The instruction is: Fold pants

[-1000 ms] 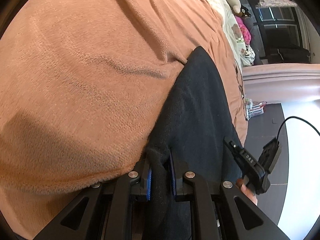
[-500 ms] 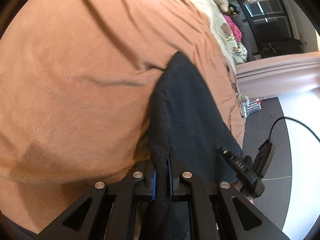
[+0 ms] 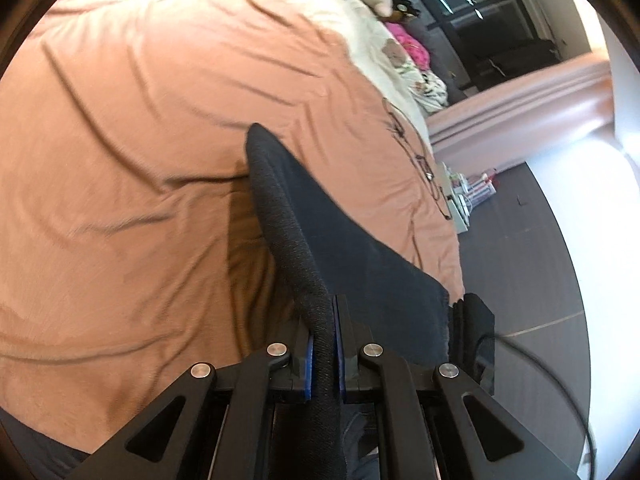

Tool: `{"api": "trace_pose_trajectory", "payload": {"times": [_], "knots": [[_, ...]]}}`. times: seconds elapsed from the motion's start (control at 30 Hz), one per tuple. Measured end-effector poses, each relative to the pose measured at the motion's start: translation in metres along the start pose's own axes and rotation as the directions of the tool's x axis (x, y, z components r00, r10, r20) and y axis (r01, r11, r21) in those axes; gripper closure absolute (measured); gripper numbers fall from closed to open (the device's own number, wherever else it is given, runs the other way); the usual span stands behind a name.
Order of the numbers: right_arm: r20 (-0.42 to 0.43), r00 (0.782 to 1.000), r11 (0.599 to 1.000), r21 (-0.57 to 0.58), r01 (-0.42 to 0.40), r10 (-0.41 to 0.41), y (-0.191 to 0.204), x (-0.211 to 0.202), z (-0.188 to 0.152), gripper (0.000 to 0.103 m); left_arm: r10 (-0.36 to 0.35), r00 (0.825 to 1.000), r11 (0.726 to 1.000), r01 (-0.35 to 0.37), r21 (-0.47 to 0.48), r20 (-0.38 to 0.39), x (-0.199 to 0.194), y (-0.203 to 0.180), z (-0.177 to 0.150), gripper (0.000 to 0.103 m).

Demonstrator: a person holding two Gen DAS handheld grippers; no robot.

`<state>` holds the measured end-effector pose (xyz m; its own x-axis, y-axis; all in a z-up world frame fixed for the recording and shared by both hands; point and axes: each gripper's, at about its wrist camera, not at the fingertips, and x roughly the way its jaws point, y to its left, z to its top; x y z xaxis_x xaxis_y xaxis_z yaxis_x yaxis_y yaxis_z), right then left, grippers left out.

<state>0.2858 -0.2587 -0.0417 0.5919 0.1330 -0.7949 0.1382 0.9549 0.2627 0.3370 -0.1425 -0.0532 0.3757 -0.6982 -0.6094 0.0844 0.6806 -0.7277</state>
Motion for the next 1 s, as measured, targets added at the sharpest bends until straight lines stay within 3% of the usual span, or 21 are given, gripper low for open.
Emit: {"api": "trace_pose_trajectory", "payload": {"times": [0.2,0.4,0.77,1.0], "knots": [[-0.003,0.995,0.993,0.058,-0.101,0.101,-0.019,-0.021,-0.025,0.098,-0.022,1.000,0.995,0.022,0.098,-0.002,0.002,-0.052,0.003,0.095],[0.075,0.985,0.979,0.115,-0.166,0.159,-0.053,-0.066,-0.044,0.097,-0.044,0.999,0.980,0.048,0.195,-0.023,0.012,-0.107,0.001,0.095],[0.239,0.962,0.962,0.207,-0.180,0.129,-0.126,-0.151,-0.067,0.095,-0.076,0.991,0.943,0.107,0.315,-0.108,0.052,-0.189,-0.017,0.095],[0.293,0.952,0.948,0.270,-0.168,0.086,-0.160,-0.181,-0.095,0.092,-0.067,0.982,0.922,0.129,0.366,-0.177,0.095,-0.227,-0.037,0.095]]}}
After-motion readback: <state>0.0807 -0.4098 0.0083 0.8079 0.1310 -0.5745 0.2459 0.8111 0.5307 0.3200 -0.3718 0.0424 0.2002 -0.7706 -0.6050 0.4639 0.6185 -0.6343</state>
